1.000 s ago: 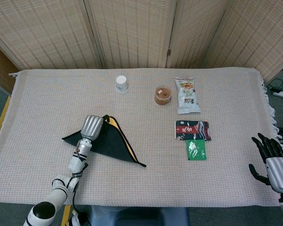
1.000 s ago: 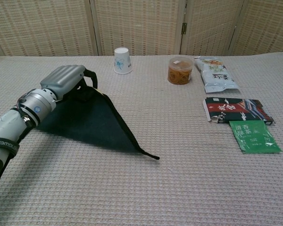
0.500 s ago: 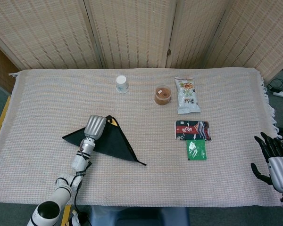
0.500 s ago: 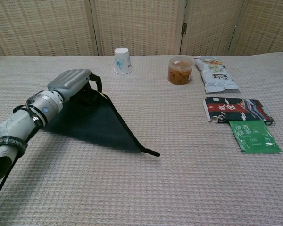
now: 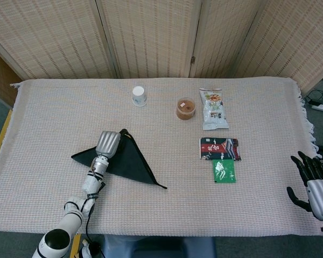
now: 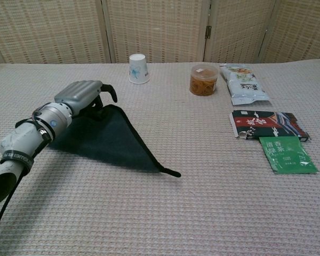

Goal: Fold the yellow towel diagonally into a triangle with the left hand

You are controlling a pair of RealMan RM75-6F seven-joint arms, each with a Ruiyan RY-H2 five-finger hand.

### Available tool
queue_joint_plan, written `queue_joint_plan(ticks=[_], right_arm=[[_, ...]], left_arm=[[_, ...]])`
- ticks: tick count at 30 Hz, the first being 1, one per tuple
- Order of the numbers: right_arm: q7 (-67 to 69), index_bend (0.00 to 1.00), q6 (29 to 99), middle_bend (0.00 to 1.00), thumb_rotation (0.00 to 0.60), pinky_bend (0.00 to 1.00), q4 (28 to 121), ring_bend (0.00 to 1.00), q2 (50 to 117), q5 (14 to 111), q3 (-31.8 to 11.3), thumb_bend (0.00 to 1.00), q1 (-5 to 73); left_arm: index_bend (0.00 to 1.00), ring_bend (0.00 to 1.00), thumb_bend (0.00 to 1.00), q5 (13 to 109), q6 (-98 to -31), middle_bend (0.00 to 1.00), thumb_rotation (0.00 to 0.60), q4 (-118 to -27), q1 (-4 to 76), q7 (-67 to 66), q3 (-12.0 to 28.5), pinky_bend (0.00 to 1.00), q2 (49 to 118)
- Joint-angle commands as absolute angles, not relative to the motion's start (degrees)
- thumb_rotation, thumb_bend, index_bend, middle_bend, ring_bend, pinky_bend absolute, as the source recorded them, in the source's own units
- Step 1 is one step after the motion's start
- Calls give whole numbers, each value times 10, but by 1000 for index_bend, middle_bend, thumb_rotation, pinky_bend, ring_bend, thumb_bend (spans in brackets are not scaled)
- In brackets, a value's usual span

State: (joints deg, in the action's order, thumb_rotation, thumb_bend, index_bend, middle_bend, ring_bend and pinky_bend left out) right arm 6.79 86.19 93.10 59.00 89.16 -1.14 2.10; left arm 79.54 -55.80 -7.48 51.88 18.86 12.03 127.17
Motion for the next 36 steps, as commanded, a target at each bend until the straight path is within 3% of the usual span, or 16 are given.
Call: queue_joint_plan(ticks=[1,7,11,14,16,18,19,23,26,30,36], right_arm=[[67,0,861,0,600,0,932,0,590,892,-11,464,21],[65,0,860,0,600,0,933,0,591,896,-10,464,22],[65,0,860,0,600,0,934,0,591,903,-7,464,23],[64,0,859,0,600,0,934,0,592,913,-4,463,25],[61,0,855,0,600,0,935,0,594,920,0,463,27],[57,0,849,0,600,0,936,0,596,927,3,463,31],[56,0,847,0,600,0,937,0,597,931,5,464,33],[44,0,833,0,600,0,939,0,604,947,11,464,43],[35,0,825,0,600,0,942,0,610,954,14,464,50],[18,0,817,0,600,0,944,0,618,963,19,464,55],[-2,0,812,0,600,0,945,0,627,965,23,463,57]], left_arm=[[277,1000,608,793,-565,1000,600,-76,519,190,121,1000,1272],[241,1000,594,793,-596,1000,600,-81,516,193,119,1000,1266],[220,1000,590,807,-656,1000,600,-93,494,200,105,1000,1255],[264,996,583,822,-714,993,600,-116,458,203,88,1000,1237],[275,933,567,831,-749,927,600,-152,427,203,77,975,1214],[273,777,543,842,-785,789,600,-212,391,201,61,850,1176],[270,672,531,848,-802,703,600,-247,376,197,54,736,1155],[252,356,461,876,-832,444,600,-474,304,101,-3,379,1011],[230,219,401,873,-829,312,600,-667,264,8,-38,197,902],[222,154,388,880,-861,261,600,-845,204,-98,-96,79,784],[189,67,365,863,-956,165,600,-922,94,-184,-135,0,727]])
